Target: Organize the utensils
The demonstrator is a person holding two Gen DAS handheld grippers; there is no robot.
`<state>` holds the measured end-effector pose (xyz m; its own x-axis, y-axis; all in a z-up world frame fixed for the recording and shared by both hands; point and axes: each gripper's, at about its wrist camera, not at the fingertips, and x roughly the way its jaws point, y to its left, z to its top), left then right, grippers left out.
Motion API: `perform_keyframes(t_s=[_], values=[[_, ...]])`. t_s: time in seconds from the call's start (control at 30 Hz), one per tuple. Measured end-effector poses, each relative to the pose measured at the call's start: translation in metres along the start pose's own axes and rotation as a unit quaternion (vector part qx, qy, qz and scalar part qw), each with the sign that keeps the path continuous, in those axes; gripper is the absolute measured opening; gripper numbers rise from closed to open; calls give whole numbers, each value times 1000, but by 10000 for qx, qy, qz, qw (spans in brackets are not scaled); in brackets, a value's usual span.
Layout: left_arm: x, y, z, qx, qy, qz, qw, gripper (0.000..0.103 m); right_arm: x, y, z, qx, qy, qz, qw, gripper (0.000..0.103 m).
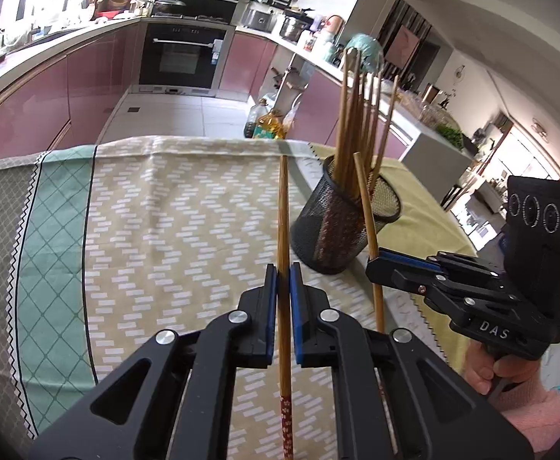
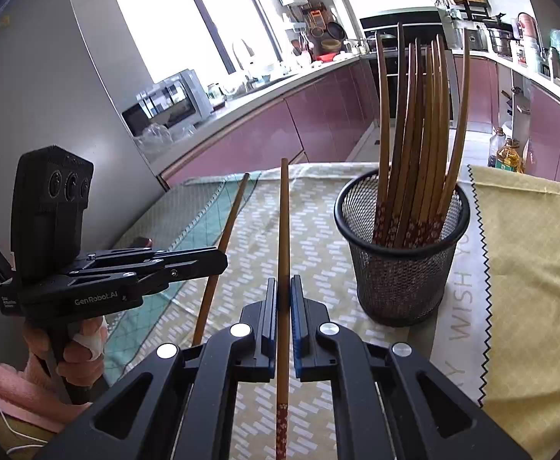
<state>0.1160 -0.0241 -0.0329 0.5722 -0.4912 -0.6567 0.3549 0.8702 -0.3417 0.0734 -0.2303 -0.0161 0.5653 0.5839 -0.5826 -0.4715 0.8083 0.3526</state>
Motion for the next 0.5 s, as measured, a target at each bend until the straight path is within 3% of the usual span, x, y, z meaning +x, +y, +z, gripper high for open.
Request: perform_keyframes(t_s=[0.5], values=[[-20,-7,8,22,-232,-322,9992,7,-26,-4,5,36,-374,16,9993,6]])
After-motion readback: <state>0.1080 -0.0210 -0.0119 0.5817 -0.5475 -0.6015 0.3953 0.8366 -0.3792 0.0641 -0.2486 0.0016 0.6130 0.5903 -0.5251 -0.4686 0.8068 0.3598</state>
